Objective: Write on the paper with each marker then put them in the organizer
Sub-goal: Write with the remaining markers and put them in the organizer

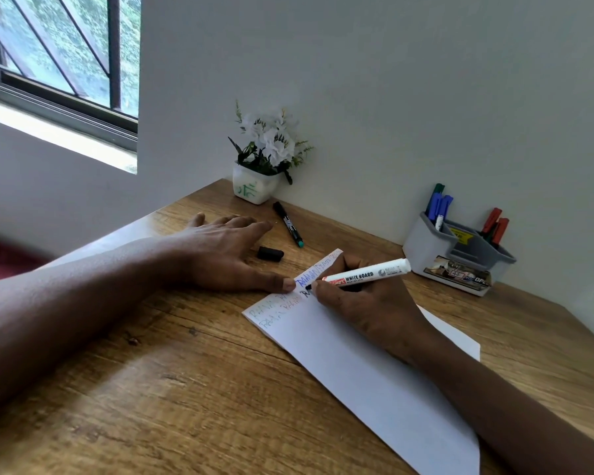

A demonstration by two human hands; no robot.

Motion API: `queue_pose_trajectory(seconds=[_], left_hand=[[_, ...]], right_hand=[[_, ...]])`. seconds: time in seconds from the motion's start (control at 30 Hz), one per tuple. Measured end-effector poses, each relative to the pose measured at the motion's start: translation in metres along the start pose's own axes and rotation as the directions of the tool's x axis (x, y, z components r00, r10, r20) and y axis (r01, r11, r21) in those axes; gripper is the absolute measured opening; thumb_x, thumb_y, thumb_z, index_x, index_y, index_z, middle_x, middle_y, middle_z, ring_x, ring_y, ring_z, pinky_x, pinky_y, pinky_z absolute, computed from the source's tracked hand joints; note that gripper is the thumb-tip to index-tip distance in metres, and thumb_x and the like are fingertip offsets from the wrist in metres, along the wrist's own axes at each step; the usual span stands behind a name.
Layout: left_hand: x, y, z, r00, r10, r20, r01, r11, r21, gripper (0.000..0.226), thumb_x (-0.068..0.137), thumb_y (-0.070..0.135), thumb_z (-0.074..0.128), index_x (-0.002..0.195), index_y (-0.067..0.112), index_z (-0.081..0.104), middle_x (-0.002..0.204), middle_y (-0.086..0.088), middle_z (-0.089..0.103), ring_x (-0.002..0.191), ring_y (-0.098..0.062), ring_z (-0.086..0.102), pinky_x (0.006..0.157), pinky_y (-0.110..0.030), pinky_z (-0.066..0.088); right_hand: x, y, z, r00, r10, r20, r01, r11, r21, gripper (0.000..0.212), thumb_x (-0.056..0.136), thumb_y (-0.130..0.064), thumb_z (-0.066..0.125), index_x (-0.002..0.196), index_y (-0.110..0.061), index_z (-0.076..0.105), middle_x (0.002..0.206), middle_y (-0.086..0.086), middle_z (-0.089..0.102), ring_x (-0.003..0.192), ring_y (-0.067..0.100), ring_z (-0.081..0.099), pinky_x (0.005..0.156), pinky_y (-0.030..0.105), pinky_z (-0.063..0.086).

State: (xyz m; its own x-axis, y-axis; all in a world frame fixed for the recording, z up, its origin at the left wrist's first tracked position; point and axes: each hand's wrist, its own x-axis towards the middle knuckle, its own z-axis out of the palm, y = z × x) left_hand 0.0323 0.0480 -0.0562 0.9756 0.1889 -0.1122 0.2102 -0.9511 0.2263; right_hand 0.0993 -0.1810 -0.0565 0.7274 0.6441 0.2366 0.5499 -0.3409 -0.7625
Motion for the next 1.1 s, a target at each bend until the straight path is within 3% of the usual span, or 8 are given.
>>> queue_pose_trajectory(seconds=[0.1,0.33,0.47,0.63,0.77,0.93,1.1], left_hand=[[-0.0011,0.0017,-0.0011,1.000,-0.006,0.004,0.006,1.000,-0.004,0.123,0.059,0.098,0.036,0.161,0.039,-0.001,0.171,0.006,0.000,0.157,-0.019,0.002,0.124,-0.061,0.002],[-0.0016,0.0023,-0.0013,1.000,-0.011,0.004,0.011,1.000,-0.013,0.123,0.058,0.096,0.036,0.161,0.039,0.000,0.171,0.006,0.001,0.157,-0.019,0.003,0.124,-0.060,0.002],[-0.0017,0.0031,-0.0016,1.000,-0.015,0.007,0.015,1.000,-0.020,0.122,0.059,0.096,0.036,0.161,0.039,0.000,0.171,0.006,0.000,0.157,-0.019,0.003,0.124,-0.060,0.001],[0.0026,-0.0028,0.0015,1.000,0.008,-0.010,-0.008,1.000,-0.022,0.125,0.056,0.101,0.034,0.160,0.041,0.001,0.171,0.007,0.002,0.157,-0.019,0.004,0.124,-0.062,0.002],[0.0042,-0.0031,0.0018,1.000,0.010,-0.002,-0.010,1.000,-0.024,0.130,0.051,0.105,0.031,0.160,0.041,0.002,0.171,0.007,0.002,0.157,-0.019,0.004,0.124,-0.062,0.002],[0.0055,-0.0047,0.0030,1.000,0.015,0.001,-0.015,0.999,-0.028,0.137,0.041,0.107,0.027,0.160,0.043,0.004,0.171,0.008,0.003,0.157,-0.019,0.005,0.124,-0.062,0.004],[0.0058,-0.0050,0.0020,1.000,0.011,0.004,-0.011,1.000,-0.028,0.132,0.047,0.105,0.030,0.160,0.042,0.003,0.171,0.006,0.002,0.157,-0.021,0.003,0.124,-0.062,0.003]], right_hand=[[0.0014,0.0015,-0.0007,1.000,0.014,-0.006,-0.014,1.000,0.009,0.021,0.082,-0.015,0.082,0.069,-0.017,0.066,0.066,-0.005,0.070,0.056,0.002,0.059,0.050,0.019,0.045],[0.0014,0.0027,0.0018,0.996,0.080,-0.049,-0.079,0.996,0.030,0.013,0.082,-0.019,0.083,0.082,-0.011,0.072,0.072,-0.006,0.075,0.059,0.004,0.066,0.052,0.020,0.052],[0.0026,0.0041,0.0005,0.987,0.139,-0.080,-0.129,0.984,0.122,0.015,0.086,-0.017,0.079,0.089,-0.006,0.070,0.059,-0.009,0.070,0.047,0.001,0.060,0.048,0.016,0.047],[0.0021,0.0046,0.0011,0.991,0.124,-0.059,-0.120,0.990,0.072,0.022,0.082,-0.017,0.081,0.081,-0.004,0.064,0.076,0.010,0.072,0.056,0.005,0.058,0.053,0.026,0.047],[0.0019,0.0030,0.0010,0.997,0.063,-0.041,-0.061,0.997,0.044,0.016,0.082,-0.014,0.082,0.074,-0.013,0.069,0.064,-0.010,0.069,0.057,0.000,0.060,0.051,0.016,0.046],[0.0035,0.0044,0.0004,0.994,0.081,-0.074,-0.078,0.996,0.033,0.018,0.081,-0.016,0.082,0.079,-0.006,0.067,0.073,0.004,0.074,0.057,0.002,0.061,0.050,0.019,0.048],[0.0044,0.0076,0.0021,0.988,0.117,-0.101,-0.110,0.991,0.077,0.013,0.085,-0.017,0.080,0.081,-0.011,0.069,0.060,-0.009,0.069,0.051,0.000,0.060,0.047,0.015,0.045]])
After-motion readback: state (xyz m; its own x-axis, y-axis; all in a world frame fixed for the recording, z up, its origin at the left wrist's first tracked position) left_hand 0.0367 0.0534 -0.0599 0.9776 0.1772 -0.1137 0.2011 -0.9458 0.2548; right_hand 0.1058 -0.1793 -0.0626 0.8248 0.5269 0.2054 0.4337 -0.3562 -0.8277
